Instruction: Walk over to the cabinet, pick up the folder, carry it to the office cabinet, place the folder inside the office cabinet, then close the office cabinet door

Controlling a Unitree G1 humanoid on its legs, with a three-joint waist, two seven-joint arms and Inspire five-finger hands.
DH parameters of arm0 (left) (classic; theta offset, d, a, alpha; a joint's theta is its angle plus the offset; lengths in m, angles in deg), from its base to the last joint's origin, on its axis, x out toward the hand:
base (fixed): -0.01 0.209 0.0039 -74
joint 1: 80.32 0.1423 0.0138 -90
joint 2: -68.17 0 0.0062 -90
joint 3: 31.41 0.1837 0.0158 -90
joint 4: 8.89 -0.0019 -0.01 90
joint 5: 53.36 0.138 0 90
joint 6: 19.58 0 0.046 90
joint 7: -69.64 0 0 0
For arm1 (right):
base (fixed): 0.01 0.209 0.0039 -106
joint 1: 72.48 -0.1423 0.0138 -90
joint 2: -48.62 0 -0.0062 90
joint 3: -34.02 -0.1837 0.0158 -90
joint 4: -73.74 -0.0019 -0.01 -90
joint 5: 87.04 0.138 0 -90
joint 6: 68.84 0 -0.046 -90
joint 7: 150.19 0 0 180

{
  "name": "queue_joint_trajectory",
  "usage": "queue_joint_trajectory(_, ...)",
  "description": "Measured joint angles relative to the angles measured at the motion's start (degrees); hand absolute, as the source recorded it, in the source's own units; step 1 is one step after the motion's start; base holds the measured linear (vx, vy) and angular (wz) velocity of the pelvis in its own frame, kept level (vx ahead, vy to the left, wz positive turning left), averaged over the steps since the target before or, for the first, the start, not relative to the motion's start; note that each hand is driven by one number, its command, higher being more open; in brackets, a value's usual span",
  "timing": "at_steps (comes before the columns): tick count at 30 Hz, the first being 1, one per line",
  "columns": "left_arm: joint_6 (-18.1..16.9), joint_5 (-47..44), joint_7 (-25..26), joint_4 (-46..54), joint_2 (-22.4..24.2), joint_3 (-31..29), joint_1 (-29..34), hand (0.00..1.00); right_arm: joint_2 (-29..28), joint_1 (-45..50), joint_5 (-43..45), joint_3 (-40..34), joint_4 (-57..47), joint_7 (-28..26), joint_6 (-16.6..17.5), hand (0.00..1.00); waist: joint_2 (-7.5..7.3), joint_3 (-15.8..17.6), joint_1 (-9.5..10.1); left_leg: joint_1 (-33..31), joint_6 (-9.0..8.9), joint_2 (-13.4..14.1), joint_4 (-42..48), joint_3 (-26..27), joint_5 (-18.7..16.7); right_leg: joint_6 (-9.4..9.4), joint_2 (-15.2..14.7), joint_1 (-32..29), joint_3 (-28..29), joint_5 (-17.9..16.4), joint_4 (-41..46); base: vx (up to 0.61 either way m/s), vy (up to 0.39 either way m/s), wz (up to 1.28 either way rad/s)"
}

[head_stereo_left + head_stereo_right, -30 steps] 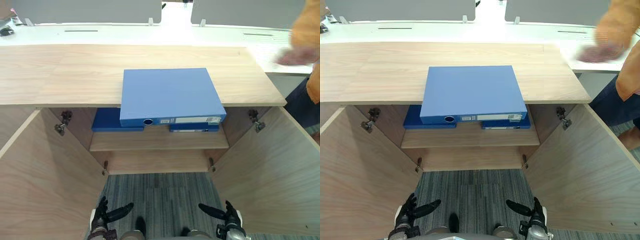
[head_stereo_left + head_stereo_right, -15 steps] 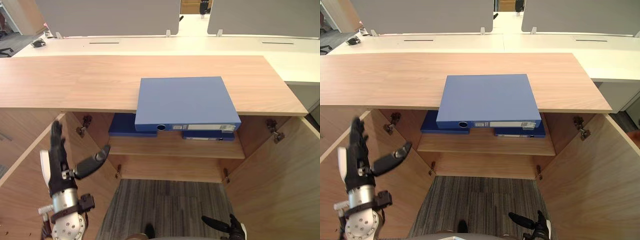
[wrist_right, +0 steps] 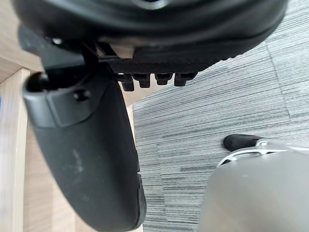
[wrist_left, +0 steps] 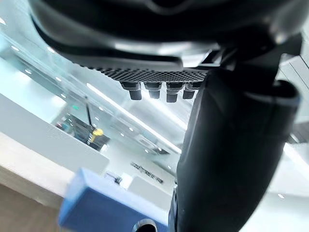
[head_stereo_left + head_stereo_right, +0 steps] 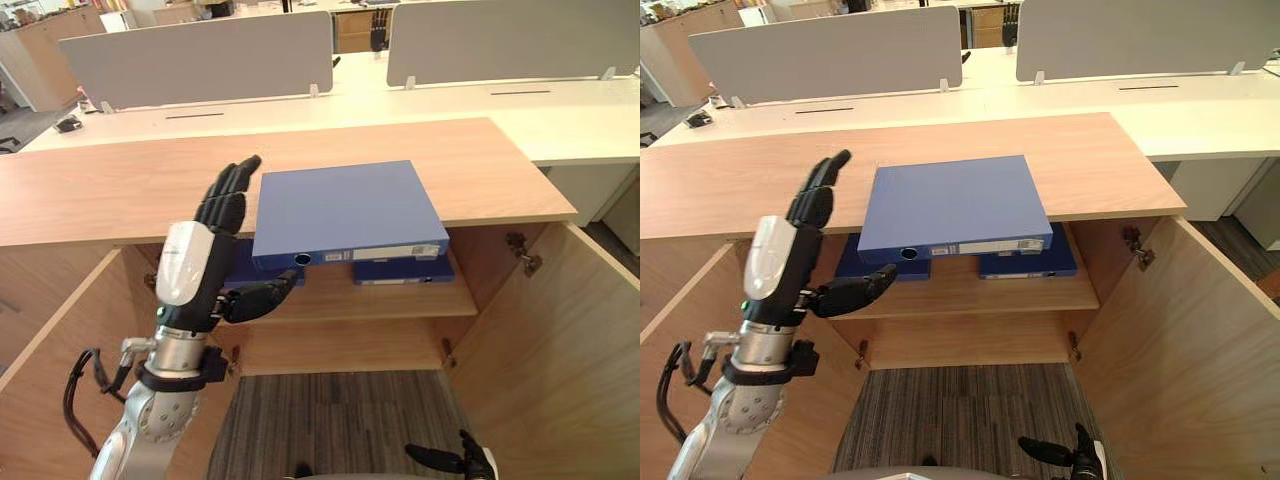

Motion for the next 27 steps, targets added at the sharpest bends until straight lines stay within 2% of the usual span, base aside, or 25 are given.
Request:
queue_joint_trajectory(6,3.6,8.9,-1.5,-9.4,-0.4,1.9,-5.4,1.0,-0.2,0.1,0.0,0.2,-0.2,-0.3,0.0,1.0,-0.39,0.0,-0.52,0.0,-0.18,0.1,0.0,0.4,-0.1,0.13,0.3,0.0,0.2,0.2,-0.8,0.02,-0.01,-0.03)
queue_joint_trajectory(7,4.6,11.0,-1.5,-11.1,-0.1,2.2,-6.3,0.0,-0.3,0.0,0.0,0.2,-0.2,-0.4,0.0,1.0,-0.61,0.1,-0.55,0.0,-0.28,0.2,0.0,0.4,-0.2,0.15,0.3,0.0,0.2,0.2,-0.8,0.04,-0.011,-0.01)
queue_joint_trajectory(13,8.5,14.8,-1.1,-15.5,0.9,2.3,-11.2,0.0,-1.6,-0.1,0.0,0.2,-1.1,-1.3,-0.1,1.0,-2.72,0.3,-0.68,-0.3,-0.53,0.2,0.0,0.3,-0.4,0.26,0.5,0.1,0.1,0.3,-1.5,0.05,-0.019,0.0)
queue_joint_trajectory(19,8.6,14.7,0.8,-15.3,1.0,2.1,-16.5,0.0,-1.8,-1.4,0.1,1.3,-2.1,-1.5,-0.1,1.0,-2.94,0.1,-1.15,-0.1,-0.55,0.1,0.0,0.7,-0.5,0.09,0.4,0.4,0.0,0.3,-1.8,0.0,0.0,0.0)
queue_joint_trajectory(27,7.4,10.7,-0.5,-14.5,3.7,3.6,-16.0,0.0,-2.9,-1.8,0.4,1.6,-5.8,-1.2,-0.3,1.0,-3.29,-0.2,-1.58,-0.2,-0.45,0.2,0.0,1.1,-0.9,0.15,0.4,0.1,0.9,0.5,-2.0,0.0,-0.002,-0.04)
